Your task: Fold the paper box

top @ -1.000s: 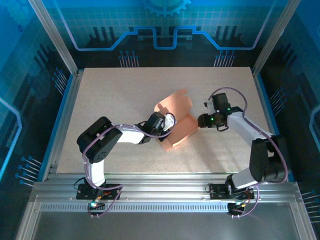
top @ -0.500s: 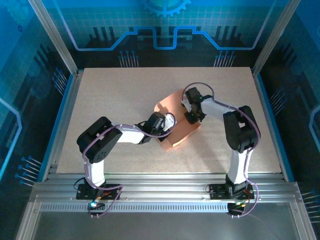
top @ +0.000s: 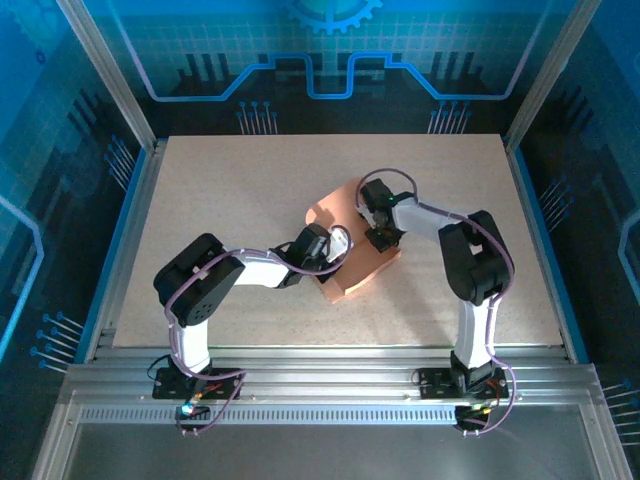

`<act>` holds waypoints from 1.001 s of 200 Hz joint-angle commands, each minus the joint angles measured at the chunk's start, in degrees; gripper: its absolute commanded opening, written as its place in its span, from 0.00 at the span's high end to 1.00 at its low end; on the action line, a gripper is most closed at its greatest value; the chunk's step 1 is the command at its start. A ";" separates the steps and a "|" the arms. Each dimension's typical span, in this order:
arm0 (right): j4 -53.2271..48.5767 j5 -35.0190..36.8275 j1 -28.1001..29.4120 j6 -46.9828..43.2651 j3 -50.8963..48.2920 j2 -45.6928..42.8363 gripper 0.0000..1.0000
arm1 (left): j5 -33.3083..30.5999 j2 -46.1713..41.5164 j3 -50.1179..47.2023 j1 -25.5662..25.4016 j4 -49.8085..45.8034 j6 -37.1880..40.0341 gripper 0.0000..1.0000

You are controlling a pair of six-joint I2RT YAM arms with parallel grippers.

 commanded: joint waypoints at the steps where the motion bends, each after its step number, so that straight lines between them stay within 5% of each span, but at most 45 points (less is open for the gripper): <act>1: 0.87 3.86 1.42 3.37 -2.49 -1.27 0.96 | 1.04 1.75 -2.25 -0.70 -10.94 0.57 0.96; 36: 0.76 2.80 -0.07 5.18 -3.09 -3.15 0.97 | -0.27 0.38 -3.19 -0.69 -8.77 -1.48 0.73; 51: 1.36 2.75 -1.16 6.38 -3.99 -4.31 0.99 | -0.12 -1.00 -2.62 -0.68 -9.97 -2.74 0.52; 81: 2.44 2.72 -2.66 7.83 -6.85 -7.03 0.98 | 3.03 -5.75 -0.20 -0.55 -12.25 -5.44 0.25; 119: 3.74 2.33 -4.30 8.43 -8.94 -8.89 0.98 | 6.42 -10.60 2.38 -0.20 -14.04 -9.50 0.02; 167: 3.84 0.62 -5.48 7.65 -7.93 -7.72 0.96 | 2.94 -15.78 0.97 3.50 -15.07 -21.72 0.01; 186: 4.78 -2.00 -5.92 6.01 -7.92 -7.35 0.96 | 7.55 -15.79 -0.80 6.57 -14.43 -24.13 0.01; 200: 5.52 -5.09 -6.74 4.67 -7.73 -7.05 0.96 | 10.67 -15.63 -2.81 8.83 -12.62 -24.64 0.12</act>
